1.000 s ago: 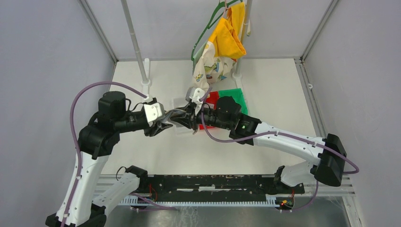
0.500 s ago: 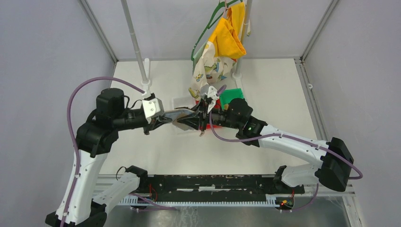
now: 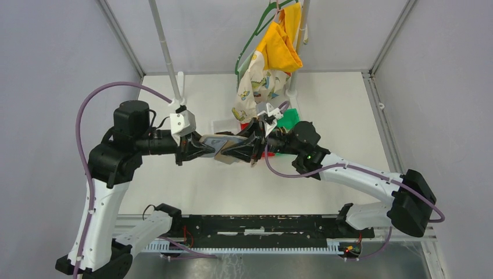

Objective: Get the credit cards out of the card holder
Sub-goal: Remove the credit card from the card holder.

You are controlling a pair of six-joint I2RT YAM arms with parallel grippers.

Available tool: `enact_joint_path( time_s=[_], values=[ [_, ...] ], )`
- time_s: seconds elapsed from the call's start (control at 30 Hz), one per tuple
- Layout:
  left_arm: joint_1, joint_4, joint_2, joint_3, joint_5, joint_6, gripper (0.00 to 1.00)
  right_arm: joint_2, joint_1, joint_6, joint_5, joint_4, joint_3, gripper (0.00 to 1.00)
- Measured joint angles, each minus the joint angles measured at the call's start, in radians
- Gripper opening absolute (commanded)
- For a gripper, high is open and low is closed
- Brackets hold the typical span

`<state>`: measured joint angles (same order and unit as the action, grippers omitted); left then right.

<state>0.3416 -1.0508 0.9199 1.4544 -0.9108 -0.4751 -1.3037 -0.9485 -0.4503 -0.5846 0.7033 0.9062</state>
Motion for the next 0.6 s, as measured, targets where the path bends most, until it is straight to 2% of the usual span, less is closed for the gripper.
enact_joint_path(
  time_s=[0.07, 0.13, 0.23, 0.43, 0.6],
  values=[
    [-0.002, -0.013, 0.015, 0.012, -0.042, 0.041, 0.02, 0.005, 0.021, -0.026, -0.042, 0.025, 0.0, 0.61],
    [-0.002, -0.014, 0.041, 0.018, -0.094, 0.111, 0.02, 0.013, 0.047, -0.045, -0.078, 0.037, 0.0, 0.97],
    [-0.002, -0.018, 0.072, 0.023, -0.116, 0.175, 0.02, 0.034, 0.095, -0.039, -0.134, 0.001, 0.011, 0.98],
    [0.001, -0.016, 0.144, 0.041, -0.028, 0.308, 0.02, 0.14, 0.152, 0.094, -0.131, -0.254, 0.165, 0.98],
    [0.001, 0.002, 0.156, 0.026, 0.013, 0.389, 0.02, 0.197, 0.151, 0.082, -0.106, -0.299, 0.243, 0.98]
  ],
)
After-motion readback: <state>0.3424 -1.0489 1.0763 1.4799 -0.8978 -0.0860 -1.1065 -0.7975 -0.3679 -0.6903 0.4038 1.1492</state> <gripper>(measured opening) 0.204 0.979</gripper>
